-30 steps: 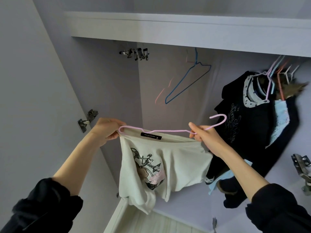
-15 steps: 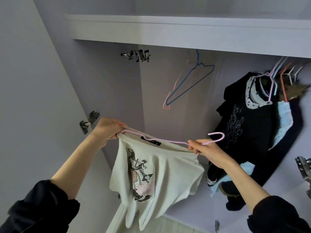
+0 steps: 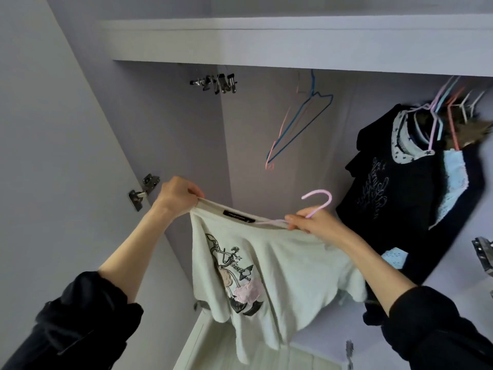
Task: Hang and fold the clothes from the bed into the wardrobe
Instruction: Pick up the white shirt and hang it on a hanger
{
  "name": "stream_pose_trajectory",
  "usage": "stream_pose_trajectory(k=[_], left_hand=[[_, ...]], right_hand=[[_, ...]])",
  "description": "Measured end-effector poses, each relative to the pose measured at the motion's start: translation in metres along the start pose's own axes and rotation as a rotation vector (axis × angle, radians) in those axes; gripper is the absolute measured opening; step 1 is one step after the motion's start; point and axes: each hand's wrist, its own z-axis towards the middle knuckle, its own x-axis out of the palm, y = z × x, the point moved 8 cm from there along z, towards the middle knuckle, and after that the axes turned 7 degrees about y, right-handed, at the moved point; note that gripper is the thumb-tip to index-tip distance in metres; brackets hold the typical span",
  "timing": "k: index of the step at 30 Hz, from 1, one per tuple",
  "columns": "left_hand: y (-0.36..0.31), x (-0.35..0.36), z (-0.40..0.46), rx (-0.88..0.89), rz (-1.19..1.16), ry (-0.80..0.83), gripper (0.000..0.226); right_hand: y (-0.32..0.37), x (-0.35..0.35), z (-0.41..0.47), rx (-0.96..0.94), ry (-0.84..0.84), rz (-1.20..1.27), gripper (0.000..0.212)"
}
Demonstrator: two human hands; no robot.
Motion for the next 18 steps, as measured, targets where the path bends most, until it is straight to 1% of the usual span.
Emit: stream_pose_trajectory(k=[3,8,10,12,13,15,17,18], left_hand=[[-0.007,0.015,-0.005,0.025,0.069,0.073,0.03],[-0.033,0.029,-0.012,0.103,0.062,0.096,0.026],[-0.039,0.035,-0.014,0.148,0.014,0.175,0.017],[-0.041,0.04,-0.019,0.226,0.033,0.263,0.002],[-0.039,0.044,-0.02,0.262,0.082,0.289,0.005],[-0.036,0.048,-0.022,0.316,0.192,0.272,0.011],[-0.037,0.047,-0.027,0.38,0.285,0.176,0.007],[-0.039,0.046,-0.029,0.411,0.277,0.126,0.009]], right_hand=[[0.033,-0.008,-0.003,-0.074,0.024,0.003,0.029],[0.061,0.002,-0.002,-0.118,0.078,-0.09,0.031],[0.066,-0.005,-0.002,-0.125,0.038,-0.04,0.031],[0.07,-0.015,-0.004,-0.14,-0.006,0.019,0.03],[0.069,-0.02,-0.005,-0.139,-0.017,0.05,0.03],[0.069,-0.027,-0.006,-0.134,-0.025,0.098,0.029],[0.071,-0.033,-0.005,-0.137,-0.042,0.107,0.03],[0.072,-0.035,-0.006,-0.14,-0.047,0.105,0.033]])
